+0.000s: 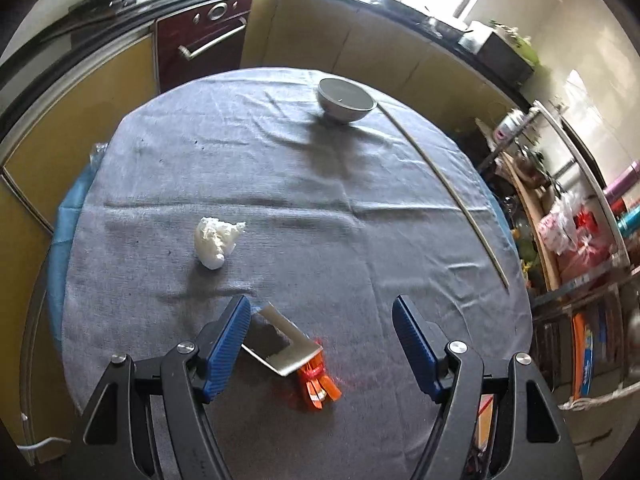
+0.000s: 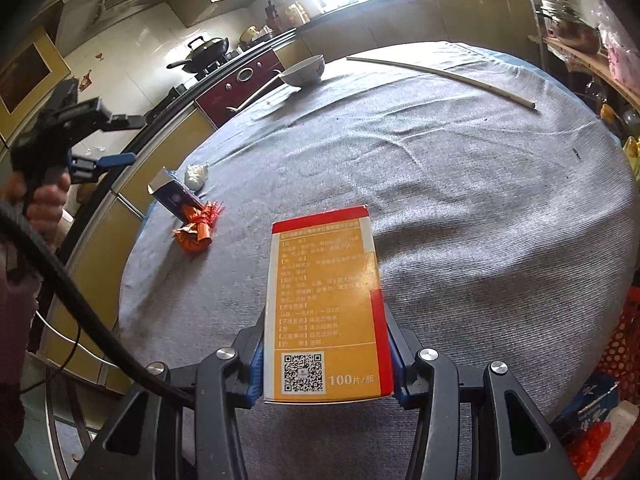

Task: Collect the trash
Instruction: 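Grasp the blue toothpaste carton with the left tool while the right tool holds its box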

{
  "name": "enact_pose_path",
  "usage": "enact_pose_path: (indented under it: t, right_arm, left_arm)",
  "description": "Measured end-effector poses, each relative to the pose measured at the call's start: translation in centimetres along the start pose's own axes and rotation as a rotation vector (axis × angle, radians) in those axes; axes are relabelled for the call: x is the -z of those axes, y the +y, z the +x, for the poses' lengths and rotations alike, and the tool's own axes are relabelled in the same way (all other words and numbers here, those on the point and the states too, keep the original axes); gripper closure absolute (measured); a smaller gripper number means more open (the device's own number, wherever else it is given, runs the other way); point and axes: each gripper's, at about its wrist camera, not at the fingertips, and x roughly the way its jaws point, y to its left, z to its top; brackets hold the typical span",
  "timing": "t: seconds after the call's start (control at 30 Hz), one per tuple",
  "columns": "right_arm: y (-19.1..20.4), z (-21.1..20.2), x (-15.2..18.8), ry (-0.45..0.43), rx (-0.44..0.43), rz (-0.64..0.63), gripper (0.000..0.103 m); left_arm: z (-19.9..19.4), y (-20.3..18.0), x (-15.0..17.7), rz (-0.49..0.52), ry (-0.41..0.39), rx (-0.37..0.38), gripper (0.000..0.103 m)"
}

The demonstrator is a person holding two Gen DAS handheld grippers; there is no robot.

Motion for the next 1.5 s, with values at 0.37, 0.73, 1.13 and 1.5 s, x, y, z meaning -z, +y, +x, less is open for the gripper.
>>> enact_pose_path:
  t: [0.37, 0.73, 1.13, 1.5]
  right_arm:
    - [0.0, 0.9, 0.1, 0.019, -0.004, 0.003, 0.053]
    - [0.4, 1.2, 0.2, 0.024, -0.011, -0.010, 0.053]
    - [0.5, 1.2, 0.3, 0.028, -0.018, -0.010, 0.053]
    - [0.6, 1.3, 0.2, 0.030, -0.014, -0.012, 0.053]
  left_arm:
    - [3.2, 2.0, 0.8, -0.118, 0.081, -0.089, 0.025]
    - [2.9, 1.8, 1.9, -0.014, 0.070, -0.174, 0.024]
    - [1.5, 6.3, 5.3, -0.053, 0.111, -0.161, 0.024]
    - [1.8, 4.3, 7.7, 0.321, 0.036, -0.180, 0.024]
